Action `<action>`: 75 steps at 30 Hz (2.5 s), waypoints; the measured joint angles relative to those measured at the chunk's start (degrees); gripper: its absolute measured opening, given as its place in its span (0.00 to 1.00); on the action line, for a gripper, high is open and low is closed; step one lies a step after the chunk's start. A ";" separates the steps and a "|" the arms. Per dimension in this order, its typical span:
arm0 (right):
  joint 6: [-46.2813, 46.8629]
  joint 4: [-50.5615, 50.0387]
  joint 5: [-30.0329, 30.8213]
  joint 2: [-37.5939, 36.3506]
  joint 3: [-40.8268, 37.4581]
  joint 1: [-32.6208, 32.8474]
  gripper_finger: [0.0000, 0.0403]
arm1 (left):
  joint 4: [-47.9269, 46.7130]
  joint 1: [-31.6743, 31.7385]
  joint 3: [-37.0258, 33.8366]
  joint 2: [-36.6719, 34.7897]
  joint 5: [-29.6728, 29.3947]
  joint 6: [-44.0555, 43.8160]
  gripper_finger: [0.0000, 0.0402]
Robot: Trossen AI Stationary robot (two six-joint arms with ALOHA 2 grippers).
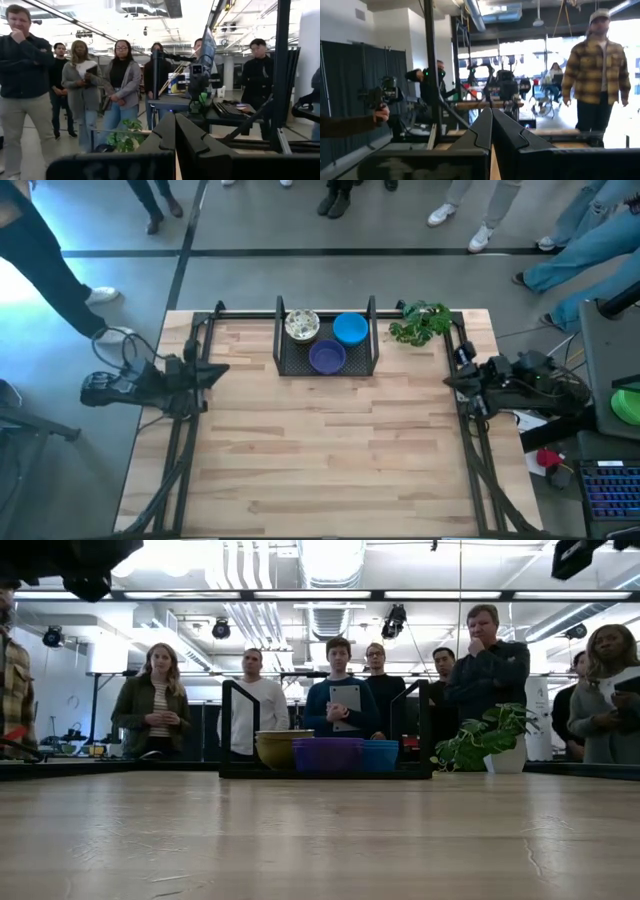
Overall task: Pick & Place Mini bowls
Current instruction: Return to Home Position
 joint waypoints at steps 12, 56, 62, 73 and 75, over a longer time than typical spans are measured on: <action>-0.45 14.53 0.46 -0.02 -12.54 0.00 0.02 | 2.31 0.00 -5.57 0.00 3.28 -2.19 0.00; -1.69 15.56 0.49 0.09 -22.38 0.00 0.02 | 1.85 0.07 -15.72 0.15 10.91 -3.89 0.00; -2.75 12.61 0.49 0.09 -22.36 0.00 0.02 | 1.52 0.04 -15.73 0.26 10.87 -3.76 0.00; -2.22 9.48 0.57 0.20 -22.36 0.00 0.02 | 1.35 0.04 -15.79 0.28 10.79 -3.49 0.00; -2.20 9.48 0.57 0.22 -22.36 0.00 0.02 | 1.64 0.04 -15.80 0.28 10.69 -3.50 0.00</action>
